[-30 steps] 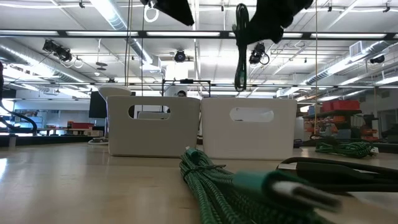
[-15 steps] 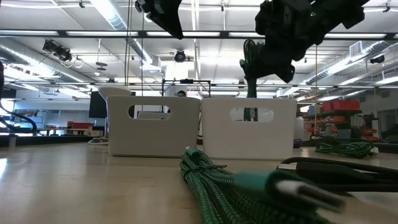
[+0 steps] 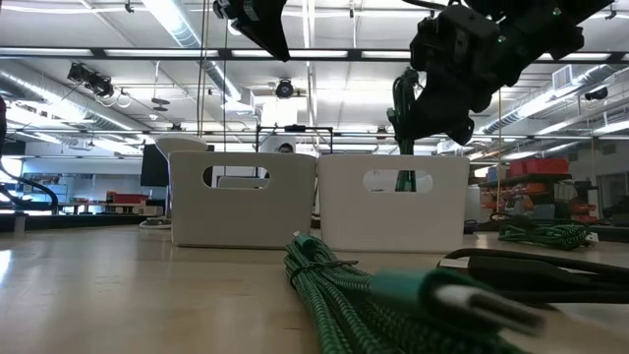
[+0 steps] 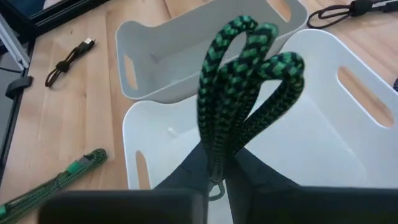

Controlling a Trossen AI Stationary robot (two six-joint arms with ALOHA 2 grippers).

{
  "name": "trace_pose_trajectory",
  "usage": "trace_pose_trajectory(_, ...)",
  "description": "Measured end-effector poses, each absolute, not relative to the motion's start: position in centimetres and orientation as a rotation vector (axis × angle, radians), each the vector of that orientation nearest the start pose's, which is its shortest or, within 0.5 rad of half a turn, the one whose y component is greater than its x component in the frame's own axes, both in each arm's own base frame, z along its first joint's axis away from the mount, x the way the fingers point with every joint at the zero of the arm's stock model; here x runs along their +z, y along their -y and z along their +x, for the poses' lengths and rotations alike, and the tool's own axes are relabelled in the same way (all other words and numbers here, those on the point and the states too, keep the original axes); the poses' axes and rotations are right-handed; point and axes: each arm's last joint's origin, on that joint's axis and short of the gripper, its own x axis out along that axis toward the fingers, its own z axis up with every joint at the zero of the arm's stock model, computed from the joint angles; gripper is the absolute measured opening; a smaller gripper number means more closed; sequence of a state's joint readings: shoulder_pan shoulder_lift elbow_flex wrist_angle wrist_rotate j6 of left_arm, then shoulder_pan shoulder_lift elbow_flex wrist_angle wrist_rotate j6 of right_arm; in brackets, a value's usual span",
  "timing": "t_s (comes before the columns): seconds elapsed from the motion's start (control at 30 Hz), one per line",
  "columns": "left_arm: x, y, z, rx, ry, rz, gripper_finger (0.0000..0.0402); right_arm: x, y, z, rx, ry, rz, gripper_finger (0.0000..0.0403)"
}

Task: Pick & Place USB Port
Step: Put the green charger cable into the white bin, then put the purple charger cable into the white bin

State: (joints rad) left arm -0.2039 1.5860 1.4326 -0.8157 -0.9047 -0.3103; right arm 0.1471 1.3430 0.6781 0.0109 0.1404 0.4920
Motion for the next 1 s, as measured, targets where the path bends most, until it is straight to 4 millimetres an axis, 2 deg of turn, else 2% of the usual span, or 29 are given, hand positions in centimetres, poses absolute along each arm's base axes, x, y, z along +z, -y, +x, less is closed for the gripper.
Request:
trace_pose_trajectory(0.2,31.9,4.3,32.2,0.759,-0.723,0.238,0.0076,19.8,-3.5,26.5,-0.160,-0.626,0.364,0.0092)
trace_pose_trajectory(0.57,31.9,4.3,32.2,0.765,-0.715,0.221,0.0076,19.8,-3.3,26.5,-0.199,-0.616,0.334,0.0165)
trace_pose_trajectory(0.77,31.9,4.3,32.2,0.761,-0.717,0.219,0.0076,19.7,-2.1,26.2,-0.467,-0.576,0.216,0.0175)
trace_pose_trajectory(1.0,31.8,4.4,32.2,0.750,-0.722,0.213,0.0076,19.5,0.2,26.0,-0.552,-0.628,0.092,0.0176)
